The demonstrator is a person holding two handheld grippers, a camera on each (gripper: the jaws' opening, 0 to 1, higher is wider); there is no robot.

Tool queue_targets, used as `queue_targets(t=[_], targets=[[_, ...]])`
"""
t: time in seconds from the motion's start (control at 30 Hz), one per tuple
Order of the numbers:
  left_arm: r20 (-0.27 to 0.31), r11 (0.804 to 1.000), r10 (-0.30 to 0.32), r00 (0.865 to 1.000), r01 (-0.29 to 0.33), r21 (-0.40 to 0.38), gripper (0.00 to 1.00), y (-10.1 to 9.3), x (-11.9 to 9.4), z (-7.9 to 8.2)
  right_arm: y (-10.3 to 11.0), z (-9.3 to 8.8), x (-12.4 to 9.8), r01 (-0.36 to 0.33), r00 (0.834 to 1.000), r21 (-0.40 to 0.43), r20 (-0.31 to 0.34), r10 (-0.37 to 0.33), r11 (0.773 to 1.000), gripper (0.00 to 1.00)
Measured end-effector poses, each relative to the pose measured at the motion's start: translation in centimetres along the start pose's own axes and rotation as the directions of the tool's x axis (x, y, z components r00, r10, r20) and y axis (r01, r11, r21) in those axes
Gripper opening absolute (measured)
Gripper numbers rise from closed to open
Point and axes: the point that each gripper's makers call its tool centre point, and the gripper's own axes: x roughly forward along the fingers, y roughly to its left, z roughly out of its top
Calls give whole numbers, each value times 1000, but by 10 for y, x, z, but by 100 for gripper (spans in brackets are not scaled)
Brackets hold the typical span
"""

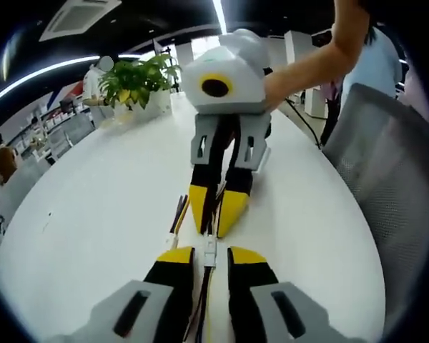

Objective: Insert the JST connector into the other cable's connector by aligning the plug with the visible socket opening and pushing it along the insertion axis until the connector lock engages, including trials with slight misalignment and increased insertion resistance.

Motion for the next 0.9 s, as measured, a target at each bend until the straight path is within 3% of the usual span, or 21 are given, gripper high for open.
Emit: queue_targets(t=[0.17,0.27,0.57,0.73,0.83,0.9], targets=[[-12,1000,8,1000,-8,-4,12,-3,-4,0,0,2,-7,22,1000,5,8,-22,1000,8],[-6,998,57,998,-57,-40,14,2,-9,4,-1,6,-13,40,999,19,22,-41,999,9],[89,987,144,986,-137,-79,14,9,-28,38,-4,21,-33,107,991,62,75,-112,992,13],[-3,982,189,982,-189,11,14,6,-33,30,-1,32,-44,139,983,90,107,-148,986,14],[1,984,175,985,-175,18,15,-3,-36,33,2,37,-48,161,977,138,119,-177,977,17],[25,983,179,984,-178,-37,15,-6,-40,40,6,38,-50,155,977,190,118,-179,970,23]])
